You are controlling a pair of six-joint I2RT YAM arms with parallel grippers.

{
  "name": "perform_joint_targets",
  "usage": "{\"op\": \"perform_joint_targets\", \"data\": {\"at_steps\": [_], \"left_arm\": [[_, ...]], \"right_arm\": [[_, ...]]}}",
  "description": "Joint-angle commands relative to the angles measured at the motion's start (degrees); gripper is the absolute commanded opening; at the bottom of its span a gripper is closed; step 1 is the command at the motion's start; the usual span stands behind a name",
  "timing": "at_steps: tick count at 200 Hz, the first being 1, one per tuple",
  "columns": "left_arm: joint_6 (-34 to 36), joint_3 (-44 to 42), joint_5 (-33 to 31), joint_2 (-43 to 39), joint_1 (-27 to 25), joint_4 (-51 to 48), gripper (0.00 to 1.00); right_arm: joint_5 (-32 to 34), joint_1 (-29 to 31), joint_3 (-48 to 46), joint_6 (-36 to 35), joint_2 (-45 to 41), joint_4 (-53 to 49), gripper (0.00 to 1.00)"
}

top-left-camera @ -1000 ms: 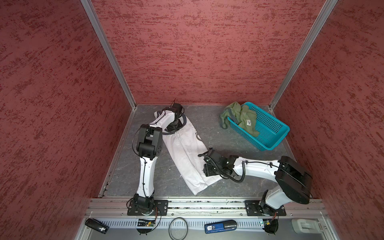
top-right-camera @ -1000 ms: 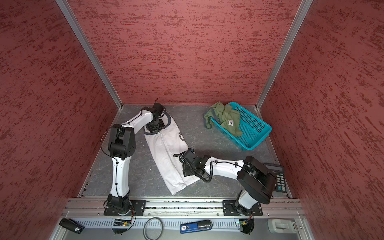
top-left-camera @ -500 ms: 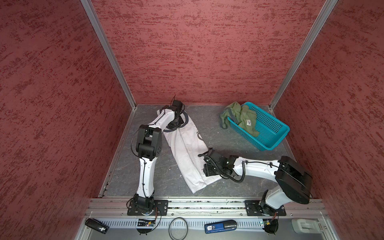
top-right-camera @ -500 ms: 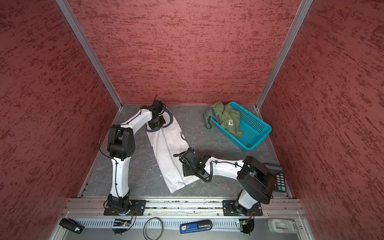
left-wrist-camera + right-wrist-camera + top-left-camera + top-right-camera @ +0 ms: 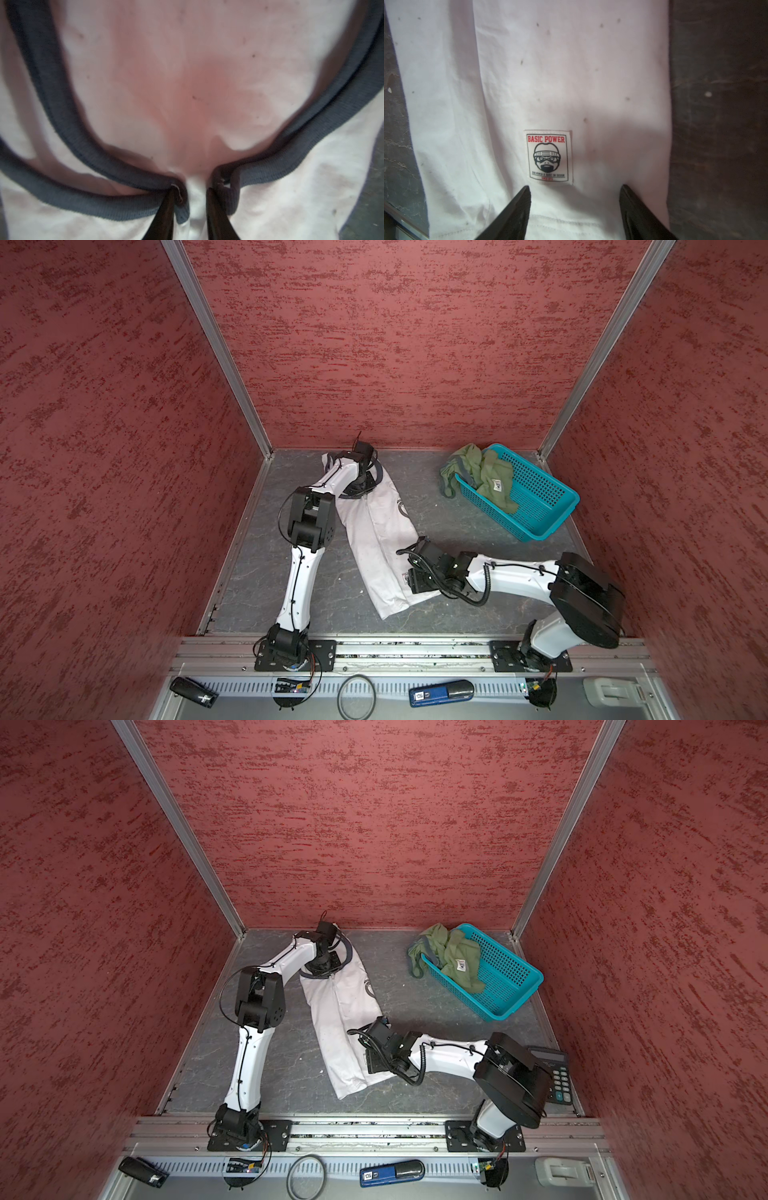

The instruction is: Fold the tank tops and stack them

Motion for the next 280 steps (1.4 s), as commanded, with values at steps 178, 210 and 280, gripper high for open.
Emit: {"op": "perform_joint_targets", "data": {"at_steps": [178, 210, 280], "left_arm": [[-10.26, -64.67, 7.18, -45.68, -11.58, 22.66, 0.64], [-10.04, -64.44, 5.32, -42.29, -11.74, 23.27, 0.61], [2.14, -56.67, 1.08, -32.0, -9.36, 23.36, 0.59]], "right_arm": [[-10.96, -11.18, -4.99, -2.94, -2.45, 3.3, 0.61], [-7.91, -10.14, -5.73, -0.56, -1.14, 1.41, 0.41], [-11.95, -8.84, -13.3, 7.12, -6.22, 6.67, 0.11]]}}
